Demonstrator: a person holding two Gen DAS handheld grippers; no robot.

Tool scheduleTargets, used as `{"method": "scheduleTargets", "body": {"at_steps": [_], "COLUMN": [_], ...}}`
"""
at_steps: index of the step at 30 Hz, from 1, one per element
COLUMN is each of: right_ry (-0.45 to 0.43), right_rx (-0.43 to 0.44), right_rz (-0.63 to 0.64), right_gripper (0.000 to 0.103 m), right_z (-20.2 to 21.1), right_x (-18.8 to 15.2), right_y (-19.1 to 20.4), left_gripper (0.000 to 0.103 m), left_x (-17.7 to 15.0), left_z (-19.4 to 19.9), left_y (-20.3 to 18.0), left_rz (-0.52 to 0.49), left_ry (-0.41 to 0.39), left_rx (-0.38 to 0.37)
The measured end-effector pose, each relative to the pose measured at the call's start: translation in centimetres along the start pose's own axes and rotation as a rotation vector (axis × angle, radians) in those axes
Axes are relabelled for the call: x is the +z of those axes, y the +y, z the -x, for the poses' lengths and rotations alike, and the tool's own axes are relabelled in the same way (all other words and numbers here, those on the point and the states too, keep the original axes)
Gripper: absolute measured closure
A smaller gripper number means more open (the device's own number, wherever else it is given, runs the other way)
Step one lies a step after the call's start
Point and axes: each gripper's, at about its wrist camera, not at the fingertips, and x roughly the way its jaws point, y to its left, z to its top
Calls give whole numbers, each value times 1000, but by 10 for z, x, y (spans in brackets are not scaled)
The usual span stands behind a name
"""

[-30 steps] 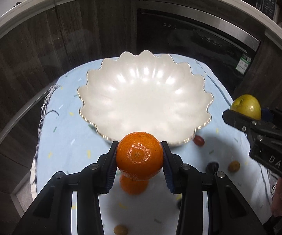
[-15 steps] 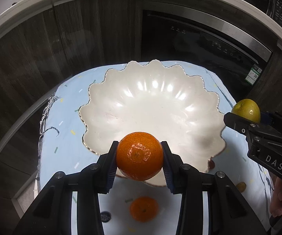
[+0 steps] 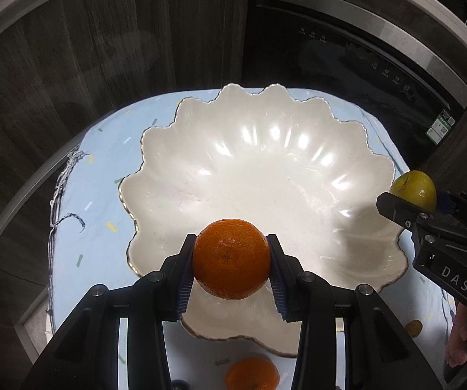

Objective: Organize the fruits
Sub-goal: 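Carry the mandarin and green-yellow fruit over the white bowl with both tools, then open the left tool and right tool, dropping both fruits into the bowl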

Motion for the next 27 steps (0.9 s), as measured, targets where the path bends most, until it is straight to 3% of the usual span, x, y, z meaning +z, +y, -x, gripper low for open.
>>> {"method": "scheduleTargets", "body": {"at_steps": [14, 16, 20, 21, 23, 24, 25, 27], "right_ry": [42, 47, 73, 78, 51, 38, 14, -22], "right_rx": [6, 9, -7, -9, -34, -53, -65, -100], "right_rz": [7, 9, 7, 5, -2, -4, -8, -7], "right_gripper": [53, 53, 53, 50, 26, 20, 15, 15], "right_z": [-17, -18, -23, -24, -19, -16, -11, -3], "right_x": [2, 2, 4, 4, 6, 7, 8, 12], "right_y": [5, 5, 5, 5, 4, 4, 3, 3], "left_gripper": [59, 45, 34, 32, 30, 27, 22, 18], "left_x": [-1, -1, 1, 2, 2, 2, 2, 3], "left_z": [-12, -9, -5, -4, -3, -2, -1, 1], "left_y": [6, 6, 8, 9, 11, 12, 13, 14], "left_rz": [16, 15, 16, 18, 19, 20, 24, 33], "left_ry": [46, 30, 7, 5, -1, -3, -7, -14], "left_rx": [19, 31, 47, 52, 61, 65, 71, 73]}}
